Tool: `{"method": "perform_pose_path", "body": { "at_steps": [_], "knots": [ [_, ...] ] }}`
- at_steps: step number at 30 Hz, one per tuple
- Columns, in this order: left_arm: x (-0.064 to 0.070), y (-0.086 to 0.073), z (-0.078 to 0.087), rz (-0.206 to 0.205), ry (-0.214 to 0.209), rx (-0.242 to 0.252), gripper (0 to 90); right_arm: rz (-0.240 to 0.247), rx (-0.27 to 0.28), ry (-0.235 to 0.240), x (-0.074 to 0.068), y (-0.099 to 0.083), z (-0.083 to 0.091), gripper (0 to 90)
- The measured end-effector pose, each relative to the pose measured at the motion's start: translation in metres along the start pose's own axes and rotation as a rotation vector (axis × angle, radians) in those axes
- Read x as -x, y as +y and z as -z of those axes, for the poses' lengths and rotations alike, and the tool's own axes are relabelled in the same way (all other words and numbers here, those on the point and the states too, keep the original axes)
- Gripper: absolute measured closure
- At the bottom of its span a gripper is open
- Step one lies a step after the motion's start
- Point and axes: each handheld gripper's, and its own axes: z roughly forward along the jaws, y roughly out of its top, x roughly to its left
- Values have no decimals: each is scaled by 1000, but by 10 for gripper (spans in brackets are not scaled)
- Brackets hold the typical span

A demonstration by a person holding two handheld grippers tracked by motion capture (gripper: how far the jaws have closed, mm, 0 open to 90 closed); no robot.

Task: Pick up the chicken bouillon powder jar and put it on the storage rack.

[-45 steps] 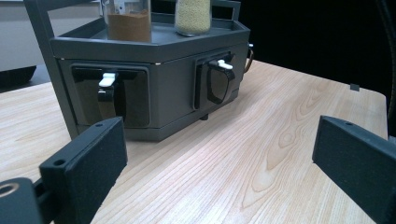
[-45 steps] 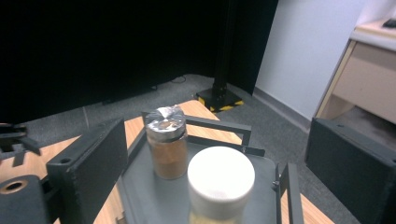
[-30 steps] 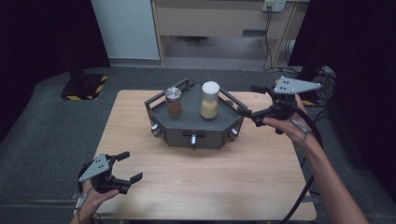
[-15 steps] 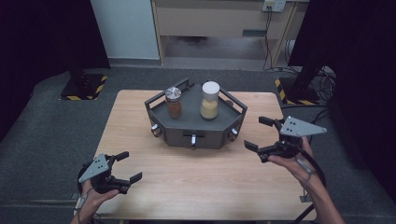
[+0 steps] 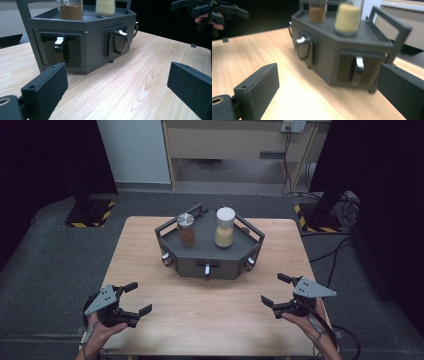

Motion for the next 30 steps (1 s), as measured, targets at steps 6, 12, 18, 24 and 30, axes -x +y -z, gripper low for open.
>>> {"method": "perform_pose_path", "body": {
  "at_steps": [6,12,18,24,30],
  "knots": [
    [0,0,-1,0,0,-3,19,-28,-13,-18,-4,-19,0,52],
    [0,1,-2,1,-2,-1,19,-47,-7,-53,-7,-32,1,51],
    [0,1,-3,-4,-8,-1,19,-49,-11,-77,-13,-41,2,52],
    [-1,2,-5,-4,-10,-7,19,-54,1,-86,-14,-45,4,52],
    [0,2,-5,-12,-15,-7,19,-56,12,-86,-13,-47,7,53]
  ]
}}
